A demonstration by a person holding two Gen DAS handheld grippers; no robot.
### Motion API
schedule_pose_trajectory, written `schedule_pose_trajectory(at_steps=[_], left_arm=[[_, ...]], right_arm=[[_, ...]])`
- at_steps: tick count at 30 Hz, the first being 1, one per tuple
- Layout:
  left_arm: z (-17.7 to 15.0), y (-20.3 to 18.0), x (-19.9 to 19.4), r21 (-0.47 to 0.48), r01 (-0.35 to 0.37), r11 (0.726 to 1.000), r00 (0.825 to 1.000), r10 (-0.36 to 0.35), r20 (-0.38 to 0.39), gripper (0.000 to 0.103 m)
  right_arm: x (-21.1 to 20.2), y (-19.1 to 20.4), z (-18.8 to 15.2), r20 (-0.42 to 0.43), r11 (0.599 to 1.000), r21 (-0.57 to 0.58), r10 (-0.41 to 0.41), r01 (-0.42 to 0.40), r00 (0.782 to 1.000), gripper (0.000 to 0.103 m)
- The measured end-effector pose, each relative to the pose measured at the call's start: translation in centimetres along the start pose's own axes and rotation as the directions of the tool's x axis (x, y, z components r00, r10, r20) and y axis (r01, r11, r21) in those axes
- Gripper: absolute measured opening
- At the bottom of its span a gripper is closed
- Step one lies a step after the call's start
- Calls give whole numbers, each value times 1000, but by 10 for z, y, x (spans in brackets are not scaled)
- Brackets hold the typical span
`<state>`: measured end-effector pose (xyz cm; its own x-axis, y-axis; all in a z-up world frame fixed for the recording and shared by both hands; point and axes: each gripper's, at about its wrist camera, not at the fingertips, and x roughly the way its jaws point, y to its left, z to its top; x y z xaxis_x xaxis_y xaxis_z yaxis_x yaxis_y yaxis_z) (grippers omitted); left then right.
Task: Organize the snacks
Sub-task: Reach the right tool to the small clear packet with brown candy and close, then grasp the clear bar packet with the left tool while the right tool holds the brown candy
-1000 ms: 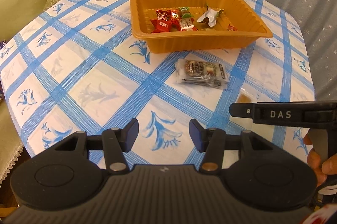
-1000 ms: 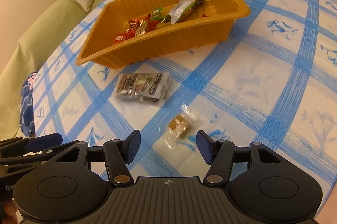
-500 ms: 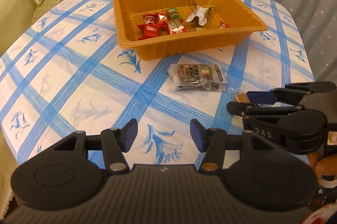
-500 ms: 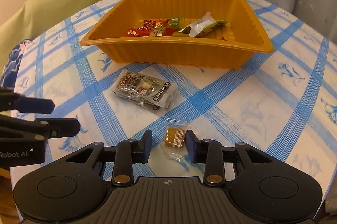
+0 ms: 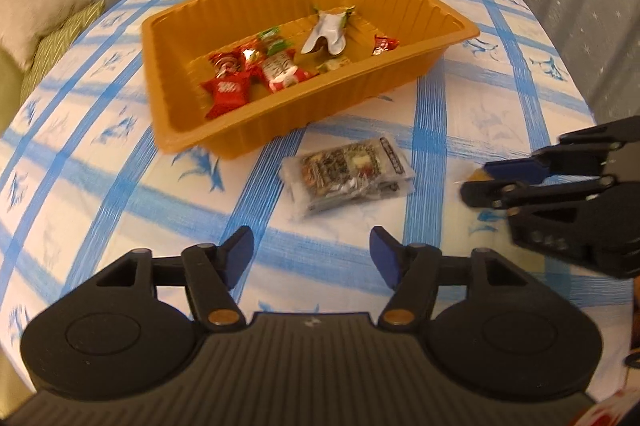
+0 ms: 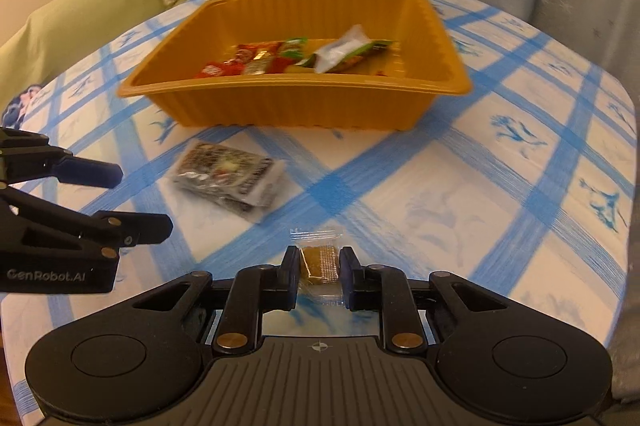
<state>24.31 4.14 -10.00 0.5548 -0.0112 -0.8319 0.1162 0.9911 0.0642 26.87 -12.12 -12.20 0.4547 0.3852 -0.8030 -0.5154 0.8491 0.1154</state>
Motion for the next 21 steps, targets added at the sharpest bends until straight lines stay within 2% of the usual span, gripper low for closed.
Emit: schedule_pose_trajectory(at_steps=[4, 7, 13, 17, 21], left_arm=[[7, -2, 15, 45, -27, 999, 1000, 27, 2, 64], [13, -2, 23, 26, -25, 999, 1000, 25, -2, 64], [21, -20, 27, -8, 21, 1000, 1000, -21, 3, 64], [25, -35, 24, -2, 99, 995, 995, -99, 18, 64], [29, -43, 19, 41, 77, 996, 996, -78, 41, 64]], right_arm=[[-4, -19, -1, 5, 998, 60, -16, 16, 1000, 22], [-7, -30, -2, 8, 995, 94, -30, 29, 1000, 22], [-13, -47, -4, 15, 988, 146, -55, 52, 998, 22], [-16, -56, -5, 17, 983, 172, -67, 63, 998, 22], [-19, -65, -6, 16, 979, 191, -78, 73, 997, 22]])
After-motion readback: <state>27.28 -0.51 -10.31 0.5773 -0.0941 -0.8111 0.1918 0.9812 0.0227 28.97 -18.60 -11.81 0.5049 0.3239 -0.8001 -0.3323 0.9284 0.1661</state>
